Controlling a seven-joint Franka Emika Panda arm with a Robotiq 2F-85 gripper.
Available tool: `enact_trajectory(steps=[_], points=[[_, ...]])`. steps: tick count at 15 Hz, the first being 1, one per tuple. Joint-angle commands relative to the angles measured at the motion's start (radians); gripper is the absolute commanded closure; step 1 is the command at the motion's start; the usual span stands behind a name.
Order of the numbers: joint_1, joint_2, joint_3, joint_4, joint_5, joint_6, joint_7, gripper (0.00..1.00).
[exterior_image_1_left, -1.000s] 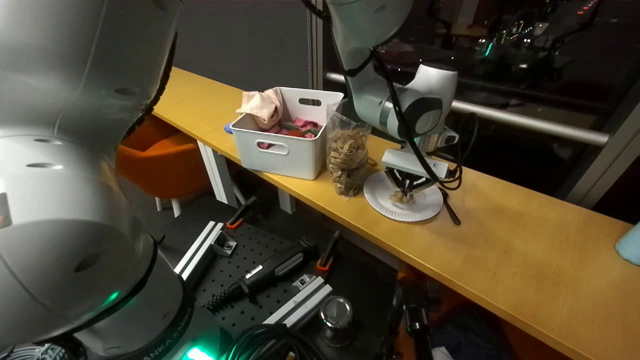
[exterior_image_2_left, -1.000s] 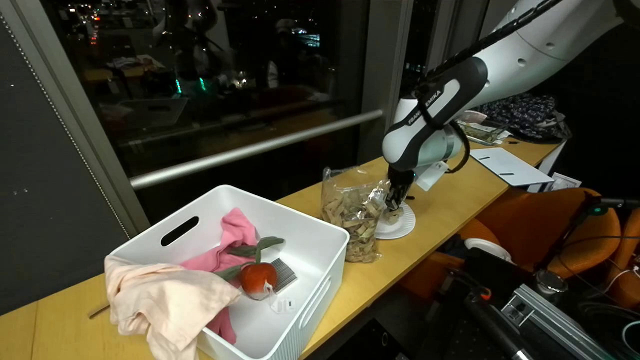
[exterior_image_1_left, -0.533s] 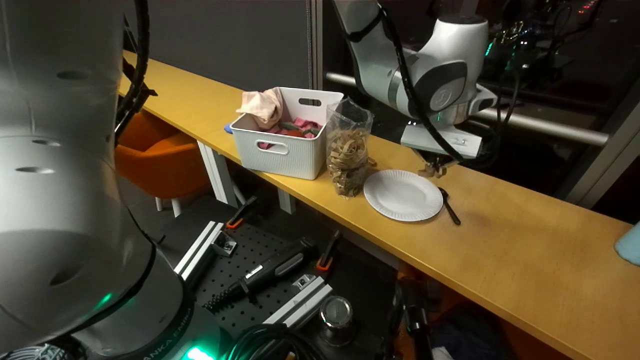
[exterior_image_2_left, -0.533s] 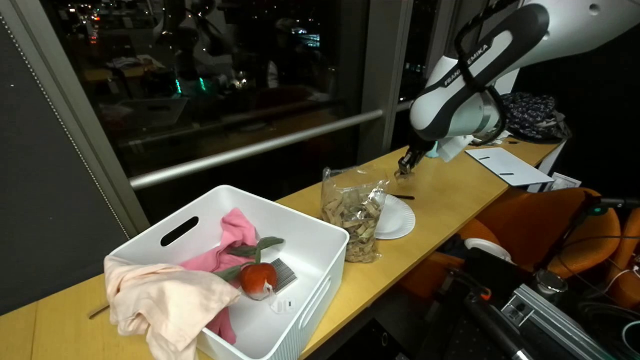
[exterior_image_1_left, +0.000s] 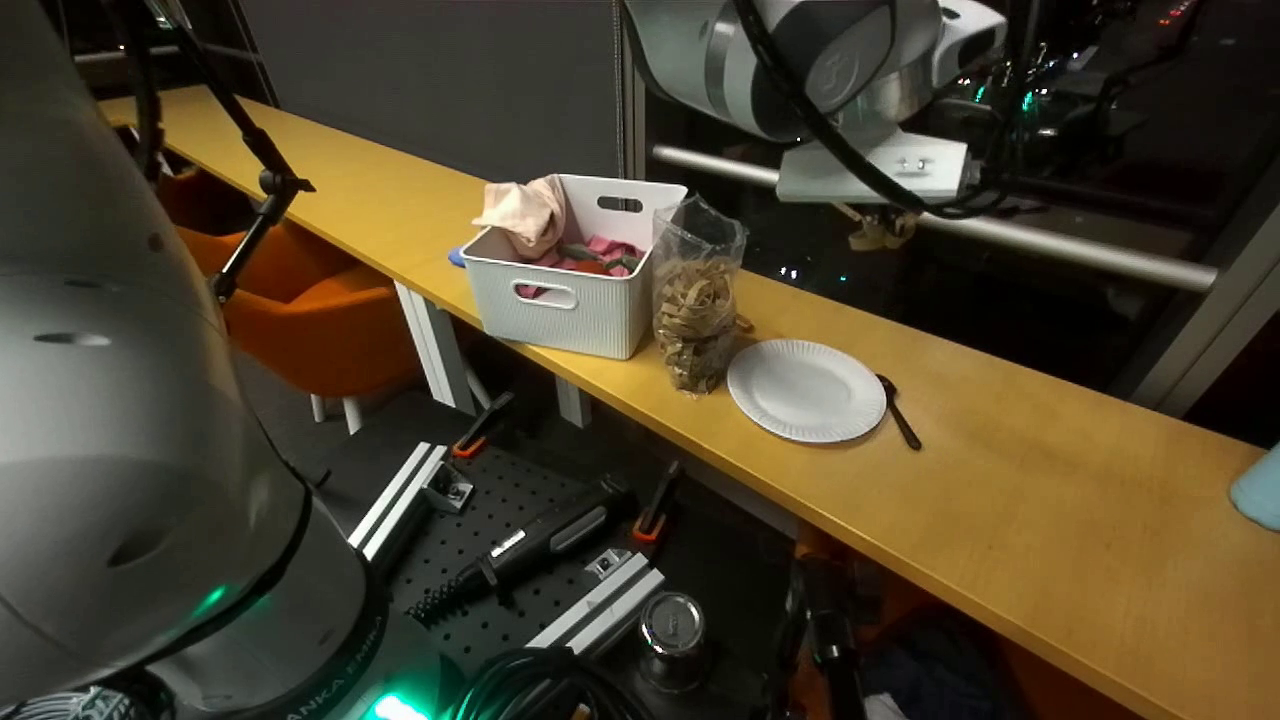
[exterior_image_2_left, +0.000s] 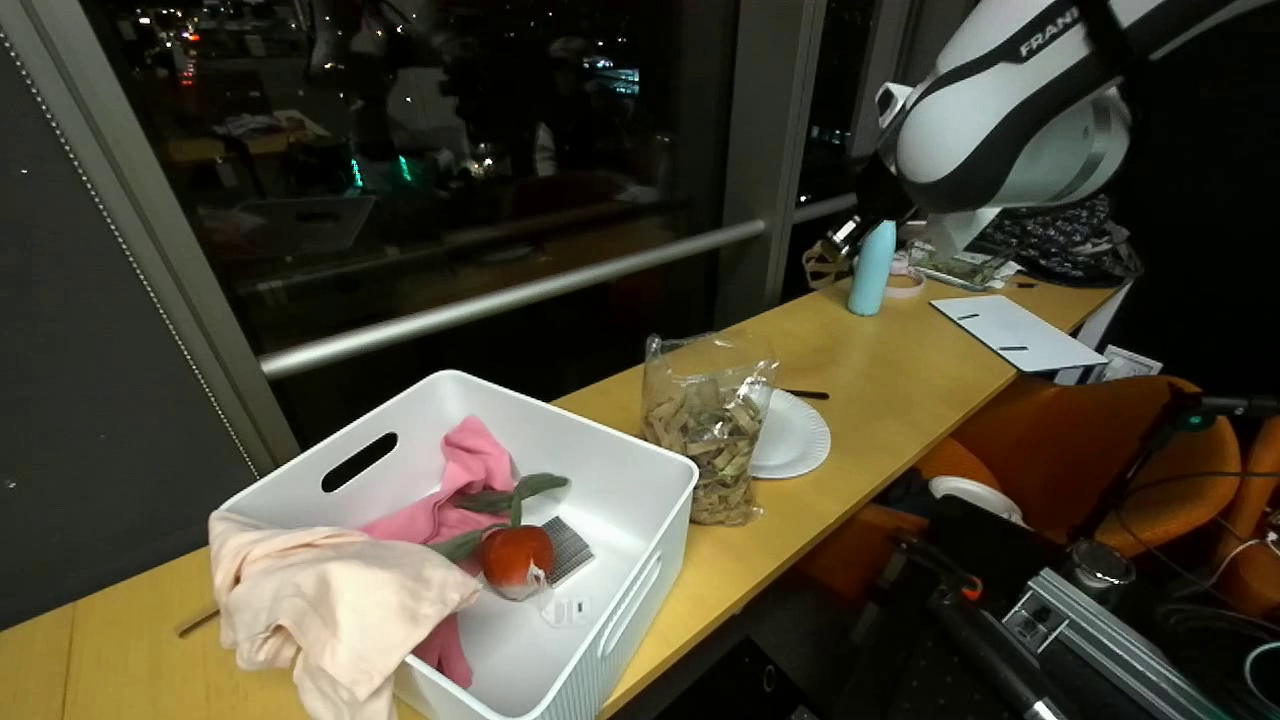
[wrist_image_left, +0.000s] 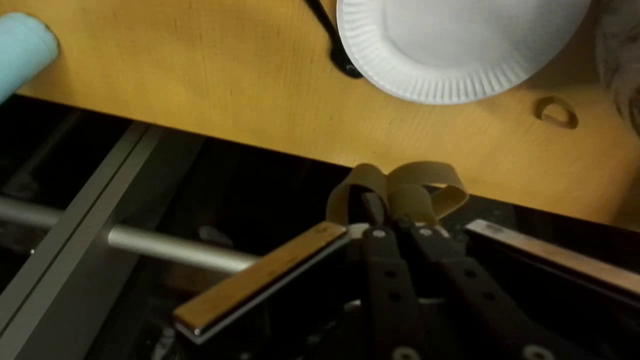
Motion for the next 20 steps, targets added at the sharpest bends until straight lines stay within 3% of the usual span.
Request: enact_trajectory(steps=[1, 5, 10, 20], points=[[0.035, -0.131, 0.027, -0.081, 0.057, 0.041, -0.074, 0.99], [0.154, -0.125, 0.029, -0.040, 0.167, -0.007, -0.205, 0.99], [0.257, -0.046, 0.039, 0.015, 0.226, -0.049, -0.301, 0.99], [0.291, 0.103, 0.049, 0.082, 0.188, -0.131, -0.342, 0.99]])
